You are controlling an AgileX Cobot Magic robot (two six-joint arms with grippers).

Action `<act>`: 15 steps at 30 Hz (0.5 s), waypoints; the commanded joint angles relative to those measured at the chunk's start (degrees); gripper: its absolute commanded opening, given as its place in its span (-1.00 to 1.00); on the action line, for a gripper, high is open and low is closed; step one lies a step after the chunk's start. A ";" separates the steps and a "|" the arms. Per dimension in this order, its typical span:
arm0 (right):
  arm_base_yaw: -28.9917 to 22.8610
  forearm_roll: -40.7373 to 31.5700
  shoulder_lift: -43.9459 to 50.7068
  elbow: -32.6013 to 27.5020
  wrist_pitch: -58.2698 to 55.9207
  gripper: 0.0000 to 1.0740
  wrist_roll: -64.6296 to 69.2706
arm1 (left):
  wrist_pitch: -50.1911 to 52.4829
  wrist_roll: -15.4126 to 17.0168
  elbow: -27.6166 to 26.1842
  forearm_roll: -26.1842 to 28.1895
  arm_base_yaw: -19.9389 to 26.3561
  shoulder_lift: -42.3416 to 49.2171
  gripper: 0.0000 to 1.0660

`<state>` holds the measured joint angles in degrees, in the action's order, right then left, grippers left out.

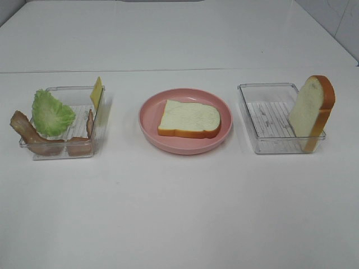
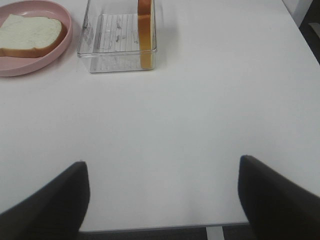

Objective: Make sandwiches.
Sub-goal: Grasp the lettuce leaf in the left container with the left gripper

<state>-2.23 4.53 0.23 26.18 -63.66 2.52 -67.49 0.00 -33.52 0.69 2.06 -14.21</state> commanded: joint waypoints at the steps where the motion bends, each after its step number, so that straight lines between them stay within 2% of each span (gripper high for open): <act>1: 0.11 -0.11 1.26 -0.17 0.40 0.50 0.29 | -4.07 0.00 -3.27 -0.34 0.11 -7.33 0.88; 3: 0.11 -0.11 1.26 -0.17 0.40 0.50 0.29 | -7.05 0.57 -9.05 -0.69 0.11 -18.16 0.88; 4: 0.11 -0.11 1.26 -0.17 0.40 0.50 0.29 | -7.05 0.57 -9.05 -0.69 0.11 -18.16 0.88; 5: 0.11 -0.11 1.26 -0.17 0.40 0.50 0.29 | -7.62 0.63 -12.95 -1.15 0.11 -25.21 0.88; 6: 0.11 -0.11 1.26 -0.17 0.40 0.50 0.29 | -7.62 0.63 -12.95 -1.15 0.11 -25.21 0.88; 7: 0.11 -0.11 1.26 -0.17 0.40 0.50 0.29 | -7.62 0.69 -17.07 -2.06 0.11 -33.00 0.88; 8: 0.11 -0.11 1.20 -0.17 0.40 0.50 0.29 | -7.62 0.69 -19.42 -2.64 0.11 -37.01 0.88; 9: 0.11 -0.11 1.20 -0.17 0.40 0.50 0.29 | -7.62 0.69 -19.42 -2.64 0.11 -37.01 0.88; 11: 0.11 -0.11 1.20 -0.17 0.40 0.50 0.29 | -7.68 0.46 -29.56 -3.21 0.11 -52.20 0.88; 12: 0.11 -0.11 1.20 -0.17 0.40 0.50 0.29 | -7.68 0.46 -29.56 -3.21 0.11 -52.20 0.88; 13: 0.11 -0.11 1.20 -0.17 0.40 0.50 0.29 | -7.68 0.34 -32.43 -3.21 0.11 -56.44 0.88; 14: 0.11 -0.11 1.20 -0.17 0.40 0.50 0.29 | -7.68 0.00 -37.76 -3.27 0.11 -64.63 0.88; 15: 0.11 -0.11 1.20 -0.17 0.40 0.50 0.29 | -7.68 0.00 -37.76 -3.27 0.11 -64.63 0.88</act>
<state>-2.23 4.53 0.23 26.18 -63.66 2.52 -70.02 0.00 -67.84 -2.64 2.06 -73.74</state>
